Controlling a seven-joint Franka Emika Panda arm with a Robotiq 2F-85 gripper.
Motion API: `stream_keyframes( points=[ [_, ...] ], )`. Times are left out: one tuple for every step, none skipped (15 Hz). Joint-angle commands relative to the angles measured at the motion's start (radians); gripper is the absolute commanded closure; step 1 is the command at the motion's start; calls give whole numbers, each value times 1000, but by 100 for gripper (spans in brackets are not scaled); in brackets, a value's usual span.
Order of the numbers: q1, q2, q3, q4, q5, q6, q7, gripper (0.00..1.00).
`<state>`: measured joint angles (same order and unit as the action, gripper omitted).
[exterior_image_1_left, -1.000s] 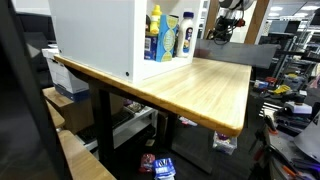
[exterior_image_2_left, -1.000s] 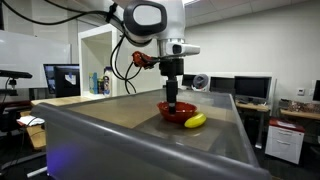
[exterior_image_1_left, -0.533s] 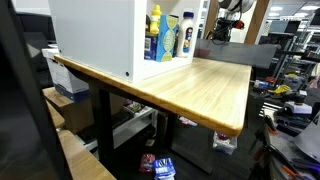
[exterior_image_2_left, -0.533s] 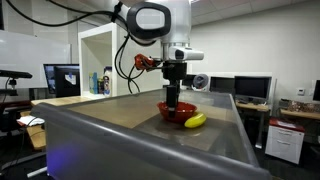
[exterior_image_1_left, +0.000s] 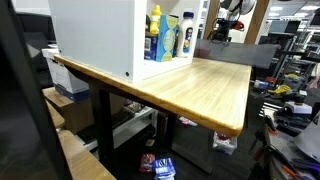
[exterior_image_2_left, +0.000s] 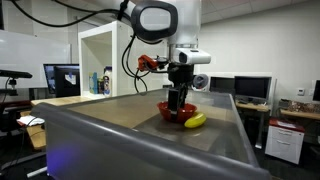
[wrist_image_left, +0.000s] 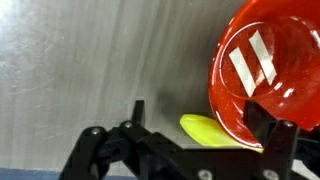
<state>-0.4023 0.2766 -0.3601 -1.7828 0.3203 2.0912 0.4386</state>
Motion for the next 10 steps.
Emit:
stream_keyframes(
  points=[
    [-7,27,-5,38,46,-22,82,0],
    [-6,31,-7,43,48,-21,102,0],
    [-4,32,-8,44,49,-16,125,0],
    [-1,35,-11,44,48,-9,148,0],
    [1,38,-12,47,44,-6,166,0],
    [2,39,-13,47,41,-1,188,0],
    [1,41,-12,50,42,-1,203,0],
    [1,42,-13,51,42,3,223,0],
    [1,43,-13,53,42,4,237,0],
    [-1,45,-11,58,43,2,243,0]
  ],
)
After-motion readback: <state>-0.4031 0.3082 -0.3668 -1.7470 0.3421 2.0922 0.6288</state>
